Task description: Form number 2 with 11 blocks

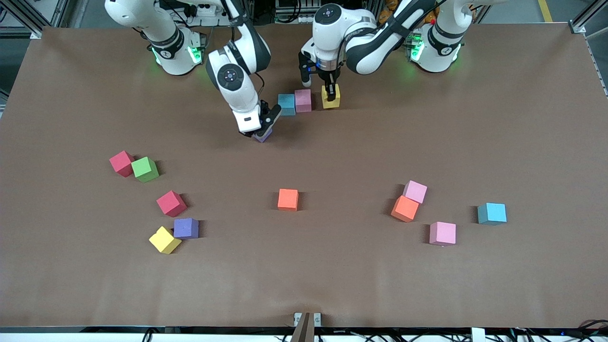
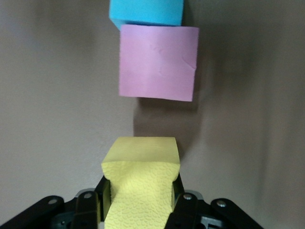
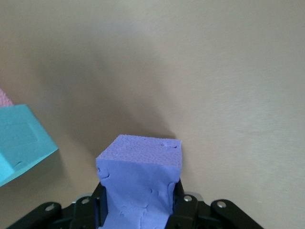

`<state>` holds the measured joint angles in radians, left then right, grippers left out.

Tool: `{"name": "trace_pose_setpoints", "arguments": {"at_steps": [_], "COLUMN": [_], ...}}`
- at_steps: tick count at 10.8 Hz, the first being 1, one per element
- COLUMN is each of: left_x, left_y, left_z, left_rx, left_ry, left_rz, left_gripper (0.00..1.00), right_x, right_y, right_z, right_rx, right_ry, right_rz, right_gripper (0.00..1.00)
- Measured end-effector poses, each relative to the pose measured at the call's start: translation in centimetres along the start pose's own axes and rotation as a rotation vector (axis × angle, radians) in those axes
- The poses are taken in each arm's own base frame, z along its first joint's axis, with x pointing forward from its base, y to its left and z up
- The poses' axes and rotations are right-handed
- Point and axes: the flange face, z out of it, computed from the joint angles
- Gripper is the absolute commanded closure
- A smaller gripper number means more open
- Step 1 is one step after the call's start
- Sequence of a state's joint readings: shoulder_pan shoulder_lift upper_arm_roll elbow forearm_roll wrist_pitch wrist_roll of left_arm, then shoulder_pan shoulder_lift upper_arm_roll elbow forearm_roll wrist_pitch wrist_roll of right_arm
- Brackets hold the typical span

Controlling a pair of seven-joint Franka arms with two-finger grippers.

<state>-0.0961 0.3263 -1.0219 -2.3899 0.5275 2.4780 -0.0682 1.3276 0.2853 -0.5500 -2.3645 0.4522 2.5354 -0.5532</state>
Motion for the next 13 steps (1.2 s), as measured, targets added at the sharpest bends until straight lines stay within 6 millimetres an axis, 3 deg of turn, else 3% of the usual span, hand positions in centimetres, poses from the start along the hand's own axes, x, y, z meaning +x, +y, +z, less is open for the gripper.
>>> {"name": "trace_pose_setpoints", "arguments": {"at_steps": [4,10,13], "left_x": [-0.2,0.3,0.7], "left_y": [0.4,-0.1,-1.2], "left_z": [1.3,1.5,2.2], "left_rx": [0.007,0.015,0.015], "left_ry": [0.011,0.028,0.038], "left_rz": [0.056,0.084,0.098], "left_gripper": [0.72,0.71,0.69], "right_x": [1.2,1.8,2.5], "right_y": [2.7,6.9,7.2], "right_z": [-2.7,-6.1,-7.4], "right_rx": [-0.02,-0.041,-0.034], "right_ry": [0.062,0.124,0.151], "right_rz": [0.044,0.132,0.237], "right_gripper": [0.64,0.64,0.64]}}
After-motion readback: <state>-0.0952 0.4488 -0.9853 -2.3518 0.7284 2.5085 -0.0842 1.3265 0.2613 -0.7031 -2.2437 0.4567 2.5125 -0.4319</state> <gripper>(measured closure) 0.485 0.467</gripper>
